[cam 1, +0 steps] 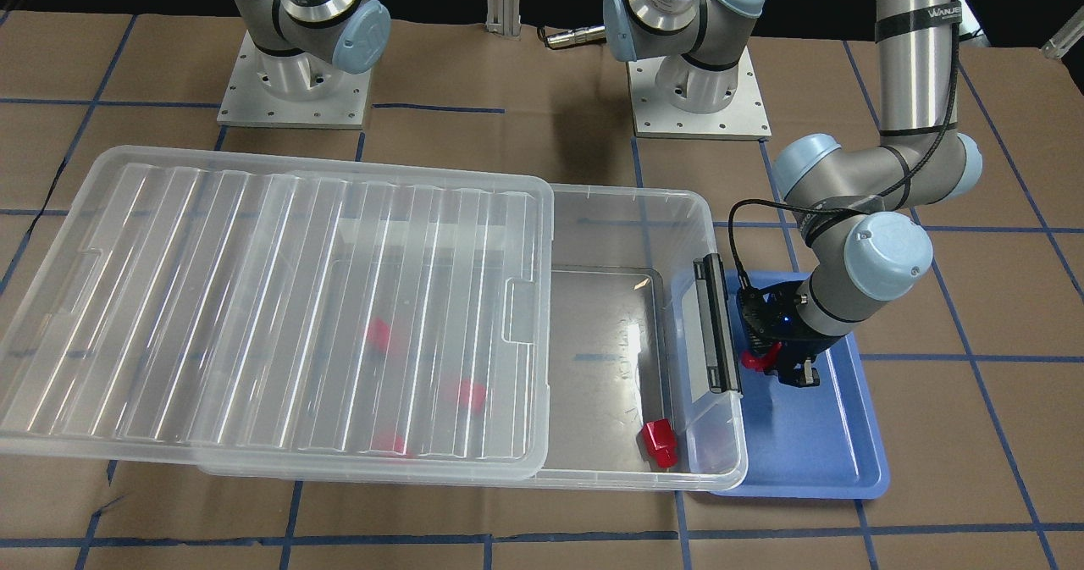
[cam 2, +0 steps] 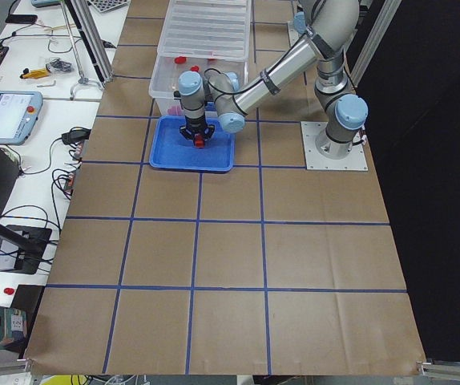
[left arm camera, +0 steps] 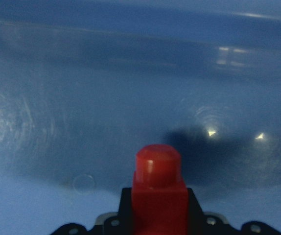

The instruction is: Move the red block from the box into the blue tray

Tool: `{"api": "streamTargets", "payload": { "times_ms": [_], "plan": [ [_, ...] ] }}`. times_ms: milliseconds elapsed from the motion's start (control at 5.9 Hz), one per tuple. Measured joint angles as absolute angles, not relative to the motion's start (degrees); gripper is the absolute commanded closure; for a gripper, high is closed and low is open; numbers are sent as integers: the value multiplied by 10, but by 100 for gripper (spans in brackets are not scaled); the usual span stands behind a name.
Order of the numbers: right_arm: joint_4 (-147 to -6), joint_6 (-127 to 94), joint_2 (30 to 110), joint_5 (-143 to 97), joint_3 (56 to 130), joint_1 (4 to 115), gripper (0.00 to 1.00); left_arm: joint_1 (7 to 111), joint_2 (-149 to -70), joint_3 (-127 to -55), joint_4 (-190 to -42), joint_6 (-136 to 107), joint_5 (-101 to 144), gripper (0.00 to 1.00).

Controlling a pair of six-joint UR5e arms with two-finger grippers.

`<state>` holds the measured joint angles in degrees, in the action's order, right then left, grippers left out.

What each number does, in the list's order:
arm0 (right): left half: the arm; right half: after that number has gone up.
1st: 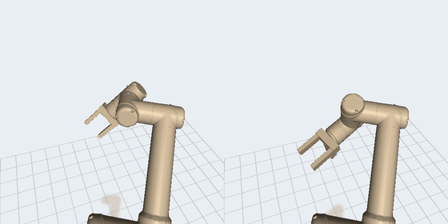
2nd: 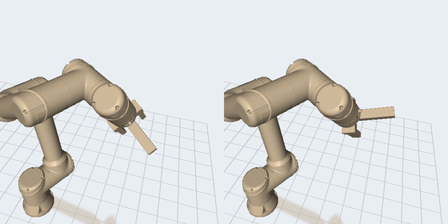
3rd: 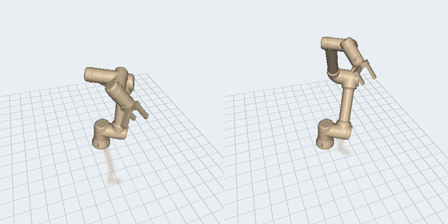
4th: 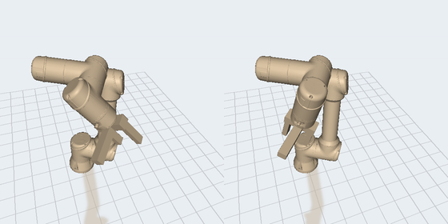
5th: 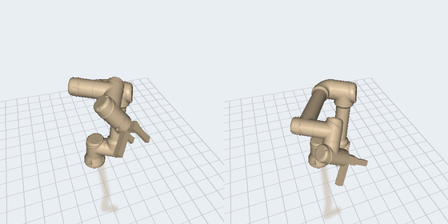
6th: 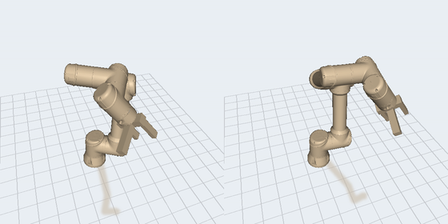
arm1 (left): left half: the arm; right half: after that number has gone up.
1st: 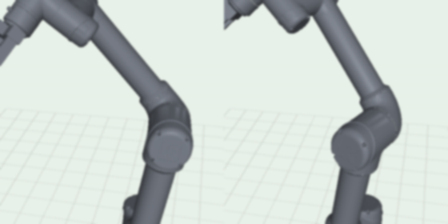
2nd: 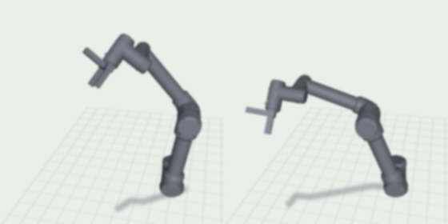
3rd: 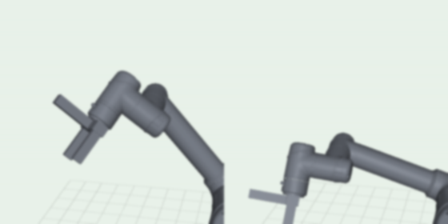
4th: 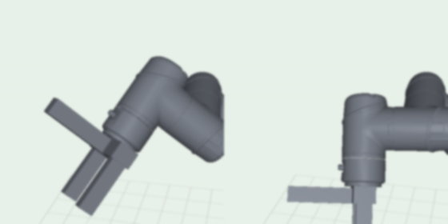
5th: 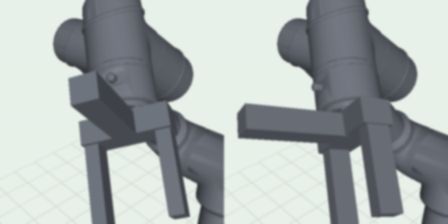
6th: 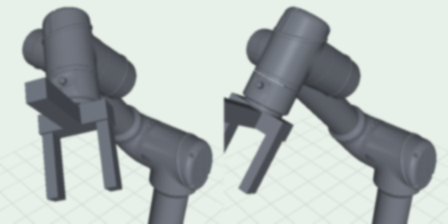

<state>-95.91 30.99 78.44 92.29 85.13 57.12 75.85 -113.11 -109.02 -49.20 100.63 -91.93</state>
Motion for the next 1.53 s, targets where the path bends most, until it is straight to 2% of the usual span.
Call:
{"api": "streamTargets", "payload": {
  "times_ms": [169,339,508,678,1525],
  "plan": [
    [-1002,311,783,927,894,561,0,758,-1132,-1088,-494,1007,-919,11],
    [-1039,310,785,937,936,557,0,758,-1131,-1083,-501,1007,-919,4],
    [-1058,309,788,952,963,556,0,758,-1125,-1078,-515,1004,-919,4],
    [-1059,306,789,964,973,555,0,759,-1106,-1067,-548,997,-919,2],
    [-1050,284,812,941,1004,562,0,777,-936,-919,-855,953,-907,2]
  ]
}}
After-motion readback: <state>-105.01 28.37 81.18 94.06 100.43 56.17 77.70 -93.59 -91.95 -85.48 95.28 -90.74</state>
